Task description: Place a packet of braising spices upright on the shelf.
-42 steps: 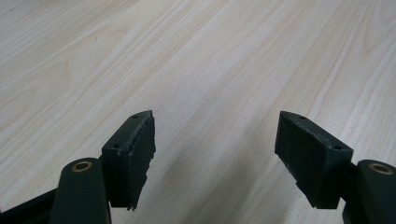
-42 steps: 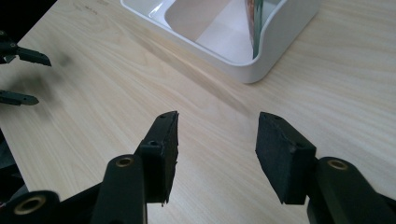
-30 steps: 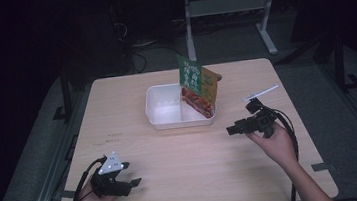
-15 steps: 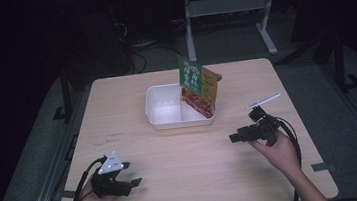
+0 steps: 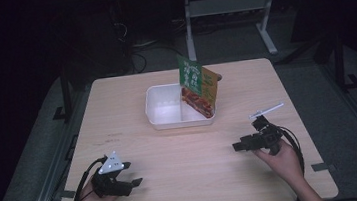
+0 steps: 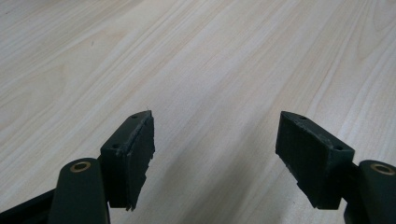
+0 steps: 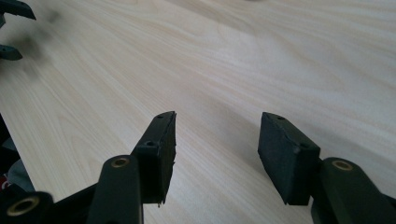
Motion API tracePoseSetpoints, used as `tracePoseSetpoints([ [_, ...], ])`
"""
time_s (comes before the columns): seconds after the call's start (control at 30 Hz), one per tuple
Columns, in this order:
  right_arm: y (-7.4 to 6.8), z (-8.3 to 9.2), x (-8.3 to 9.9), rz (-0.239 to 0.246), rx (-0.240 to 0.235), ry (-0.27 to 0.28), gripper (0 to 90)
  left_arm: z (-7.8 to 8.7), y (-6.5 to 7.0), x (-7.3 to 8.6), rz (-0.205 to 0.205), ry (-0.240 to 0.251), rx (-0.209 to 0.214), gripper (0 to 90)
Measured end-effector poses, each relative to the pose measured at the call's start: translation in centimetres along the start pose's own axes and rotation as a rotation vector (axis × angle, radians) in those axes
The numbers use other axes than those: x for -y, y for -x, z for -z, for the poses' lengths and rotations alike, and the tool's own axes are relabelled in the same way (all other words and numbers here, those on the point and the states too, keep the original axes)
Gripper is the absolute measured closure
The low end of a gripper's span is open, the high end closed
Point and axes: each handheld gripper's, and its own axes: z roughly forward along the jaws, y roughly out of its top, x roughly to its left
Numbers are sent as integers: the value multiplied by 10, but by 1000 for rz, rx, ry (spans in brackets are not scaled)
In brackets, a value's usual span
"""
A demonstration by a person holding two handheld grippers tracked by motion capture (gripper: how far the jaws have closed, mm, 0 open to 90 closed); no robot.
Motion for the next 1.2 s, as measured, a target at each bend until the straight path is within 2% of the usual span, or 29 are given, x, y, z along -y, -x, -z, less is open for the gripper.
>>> tracePoseSetpoints([
  [0.37,3,-5,17,-18,-15,0,452,-1,1,0,1,1,-2,275],
  [0.83,1,-9,37,-16,-35,2,434,-1,1,-1,-5,-4,0,274],
  [1.07,-5,-12,45,5,-45,3,422,-1,2,-2,-13,-6,-1,268],
  [1.2,-11,-17,44,35,-24,0,405,-2,1,-1,-23,-14,-10,267],
])
